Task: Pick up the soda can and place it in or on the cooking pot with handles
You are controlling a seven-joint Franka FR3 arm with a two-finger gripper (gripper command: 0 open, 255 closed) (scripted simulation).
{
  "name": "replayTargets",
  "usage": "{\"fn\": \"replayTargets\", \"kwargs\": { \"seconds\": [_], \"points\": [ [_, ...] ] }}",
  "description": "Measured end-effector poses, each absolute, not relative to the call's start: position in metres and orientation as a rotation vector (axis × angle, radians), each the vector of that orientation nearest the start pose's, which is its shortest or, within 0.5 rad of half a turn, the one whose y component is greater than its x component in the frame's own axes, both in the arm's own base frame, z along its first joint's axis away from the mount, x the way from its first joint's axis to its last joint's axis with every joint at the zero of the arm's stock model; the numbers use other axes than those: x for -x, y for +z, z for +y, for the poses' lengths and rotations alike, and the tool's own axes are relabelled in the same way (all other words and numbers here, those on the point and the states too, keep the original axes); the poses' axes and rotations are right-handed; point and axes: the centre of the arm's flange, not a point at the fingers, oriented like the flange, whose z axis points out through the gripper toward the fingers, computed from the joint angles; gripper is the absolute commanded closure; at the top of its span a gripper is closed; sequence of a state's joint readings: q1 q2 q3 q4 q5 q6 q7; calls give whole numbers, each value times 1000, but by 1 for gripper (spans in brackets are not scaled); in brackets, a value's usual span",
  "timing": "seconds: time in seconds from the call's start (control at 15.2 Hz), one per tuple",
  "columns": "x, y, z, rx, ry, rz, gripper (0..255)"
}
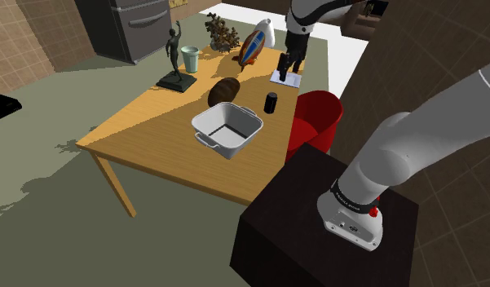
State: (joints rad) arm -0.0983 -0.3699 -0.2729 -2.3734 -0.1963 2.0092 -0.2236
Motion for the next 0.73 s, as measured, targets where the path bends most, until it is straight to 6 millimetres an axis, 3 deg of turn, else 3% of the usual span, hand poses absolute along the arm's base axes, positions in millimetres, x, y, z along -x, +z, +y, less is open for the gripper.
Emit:
{"fn": "replayTargets", "kwargs": {
  "seconds": [0.73],
  "points": [
    [-460,368,-271,3184,24,117,0]
  ]
}}
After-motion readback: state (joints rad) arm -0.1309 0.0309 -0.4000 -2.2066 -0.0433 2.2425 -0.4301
